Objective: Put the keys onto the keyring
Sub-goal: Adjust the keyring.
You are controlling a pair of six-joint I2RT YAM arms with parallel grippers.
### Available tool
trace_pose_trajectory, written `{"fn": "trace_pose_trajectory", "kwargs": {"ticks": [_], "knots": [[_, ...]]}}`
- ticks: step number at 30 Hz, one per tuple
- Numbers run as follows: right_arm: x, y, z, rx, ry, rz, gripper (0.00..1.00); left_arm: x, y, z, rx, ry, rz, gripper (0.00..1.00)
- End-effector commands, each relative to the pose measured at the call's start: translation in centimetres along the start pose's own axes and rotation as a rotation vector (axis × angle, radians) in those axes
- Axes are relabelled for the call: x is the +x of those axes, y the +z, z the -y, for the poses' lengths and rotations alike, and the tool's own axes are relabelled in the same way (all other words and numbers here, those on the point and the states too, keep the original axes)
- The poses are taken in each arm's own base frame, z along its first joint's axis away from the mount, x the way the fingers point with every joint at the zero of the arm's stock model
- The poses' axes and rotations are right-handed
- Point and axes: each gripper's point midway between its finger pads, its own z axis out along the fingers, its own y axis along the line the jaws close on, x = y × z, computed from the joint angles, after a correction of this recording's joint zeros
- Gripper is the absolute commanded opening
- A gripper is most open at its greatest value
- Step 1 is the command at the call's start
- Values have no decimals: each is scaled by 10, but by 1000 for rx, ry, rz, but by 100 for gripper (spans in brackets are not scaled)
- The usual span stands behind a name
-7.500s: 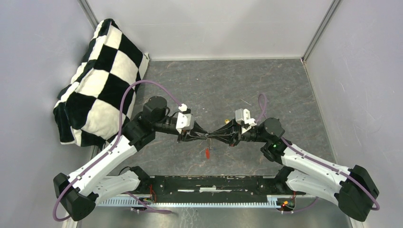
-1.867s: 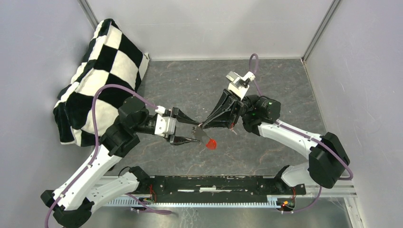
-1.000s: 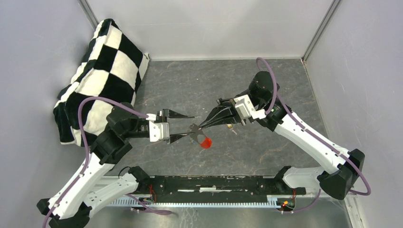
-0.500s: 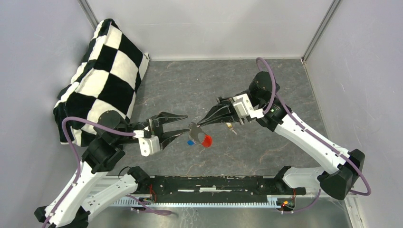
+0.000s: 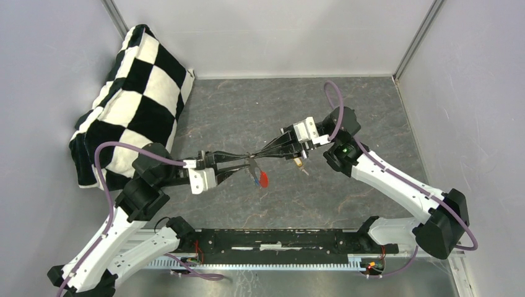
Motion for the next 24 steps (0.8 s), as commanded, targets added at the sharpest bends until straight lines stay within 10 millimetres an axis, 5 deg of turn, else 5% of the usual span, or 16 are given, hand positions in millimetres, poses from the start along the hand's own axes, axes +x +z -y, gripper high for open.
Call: {"fn": "trace_pose_trajectory", "kwargs": {"ticks": [1,8,24], "knots": [[-39,-2,6,59,-70,94,1,0,3,-14,-87,-86,5,31],[-40,-2,3,57,-58,109,0,8,0,-27,-189,-172,-21,34],[-25,-2,16,156,21,118,1,-12,8,-2,-28,-197,71,33]]}}
